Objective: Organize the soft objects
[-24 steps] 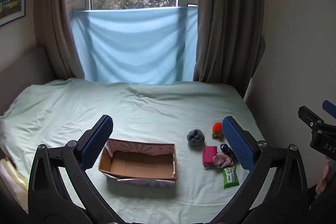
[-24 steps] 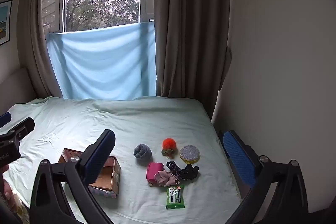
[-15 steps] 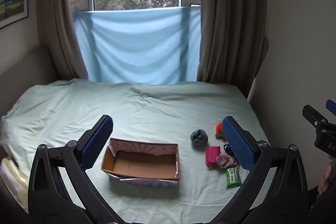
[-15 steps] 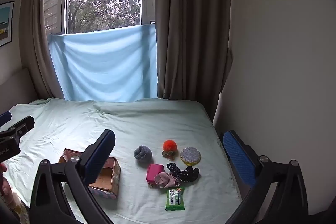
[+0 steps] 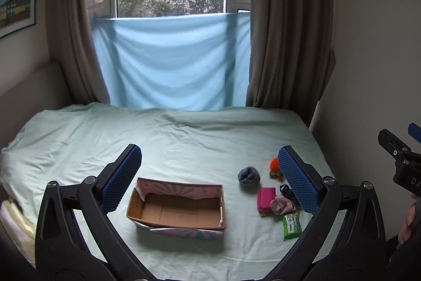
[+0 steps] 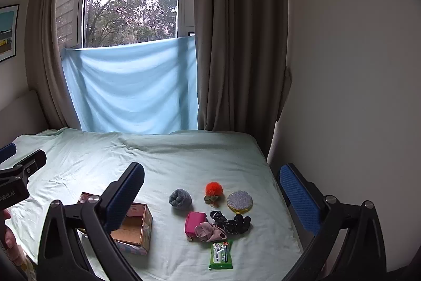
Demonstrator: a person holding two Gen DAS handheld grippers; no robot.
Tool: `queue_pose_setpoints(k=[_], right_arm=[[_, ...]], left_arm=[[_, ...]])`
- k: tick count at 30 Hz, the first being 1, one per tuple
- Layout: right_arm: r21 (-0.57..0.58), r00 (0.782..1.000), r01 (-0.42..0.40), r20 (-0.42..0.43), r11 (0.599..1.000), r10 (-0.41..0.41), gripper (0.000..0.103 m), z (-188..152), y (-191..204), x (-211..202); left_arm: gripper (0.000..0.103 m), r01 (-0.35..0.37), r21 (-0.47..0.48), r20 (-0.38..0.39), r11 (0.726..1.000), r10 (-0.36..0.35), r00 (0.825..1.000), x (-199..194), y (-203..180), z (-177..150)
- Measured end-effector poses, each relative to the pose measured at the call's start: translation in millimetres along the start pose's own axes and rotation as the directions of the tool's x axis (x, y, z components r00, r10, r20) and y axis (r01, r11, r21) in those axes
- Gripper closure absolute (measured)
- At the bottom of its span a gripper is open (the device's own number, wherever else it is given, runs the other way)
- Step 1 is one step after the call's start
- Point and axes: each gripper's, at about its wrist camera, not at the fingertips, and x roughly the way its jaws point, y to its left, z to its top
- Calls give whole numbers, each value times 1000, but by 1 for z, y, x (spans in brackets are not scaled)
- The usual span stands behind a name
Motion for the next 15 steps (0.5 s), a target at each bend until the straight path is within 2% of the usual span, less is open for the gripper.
queue_pose_setpoints(k=[15], right_arm=[[4,1000,17,14,1000,-17,0,2,2,2]], left_arm=[[1,20,-5,12,1000,-20,1000,2,2,5]])
